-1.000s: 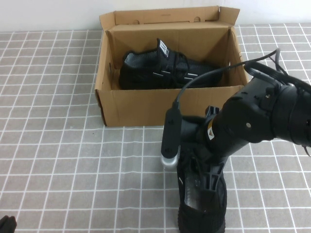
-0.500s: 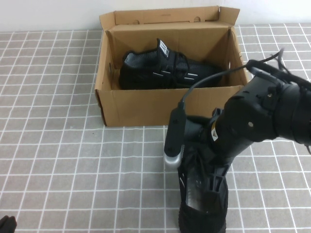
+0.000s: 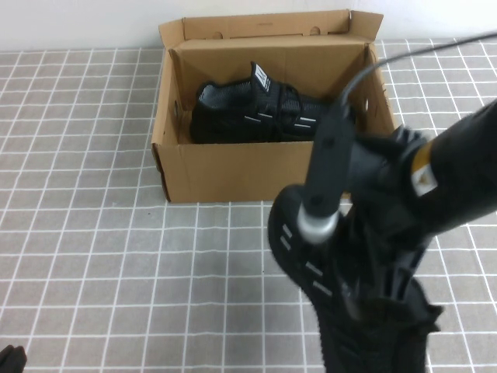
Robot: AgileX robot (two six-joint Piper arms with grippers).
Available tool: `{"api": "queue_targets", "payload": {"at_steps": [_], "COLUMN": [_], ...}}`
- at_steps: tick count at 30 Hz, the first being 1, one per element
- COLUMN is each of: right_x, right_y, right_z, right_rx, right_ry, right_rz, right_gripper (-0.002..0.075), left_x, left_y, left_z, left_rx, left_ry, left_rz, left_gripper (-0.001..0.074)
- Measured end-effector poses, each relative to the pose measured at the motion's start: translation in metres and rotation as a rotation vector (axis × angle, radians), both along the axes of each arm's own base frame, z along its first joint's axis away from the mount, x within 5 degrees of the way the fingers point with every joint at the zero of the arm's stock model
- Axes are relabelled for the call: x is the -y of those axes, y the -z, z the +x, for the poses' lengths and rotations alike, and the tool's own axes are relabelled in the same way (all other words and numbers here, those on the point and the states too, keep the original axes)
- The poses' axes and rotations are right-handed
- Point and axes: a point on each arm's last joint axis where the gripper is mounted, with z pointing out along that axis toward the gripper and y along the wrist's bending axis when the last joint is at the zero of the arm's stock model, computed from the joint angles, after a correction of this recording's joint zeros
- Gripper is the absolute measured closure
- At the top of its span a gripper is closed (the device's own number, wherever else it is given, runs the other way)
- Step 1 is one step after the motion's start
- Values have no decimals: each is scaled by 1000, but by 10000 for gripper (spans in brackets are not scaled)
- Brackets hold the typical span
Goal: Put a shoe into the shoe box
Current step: Pick up the shoe from the table, then hand over the shoe
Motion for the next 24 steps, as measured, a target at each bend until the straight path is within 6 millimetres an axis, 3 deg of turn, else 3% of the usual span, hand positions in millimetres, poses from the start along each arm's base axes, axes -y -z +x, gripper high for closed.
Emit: {"api": "queue_targets", "payload": {"at_steps": [7,13,18,24], "right_x": [5,7,-1,-15], "right_y": [-53,-87,-93,-81], "right_z": [-5,-2,8,26], "right_rx": [27,134,158,171], "right_ry": [29,37,42,46], "right_rz": [54,95,98,65], "right_gripper": [731,731,731,731], "left_x": [0,0,0,0], "left_y": [0,0,0,0], "left_z": [0,0,0,0], "left_rx": [0,0,0,0], "left_ry": [0,0,0,0], "left_rz": [0,0,0,0], "left_gripper": [736,736,736,736]}}
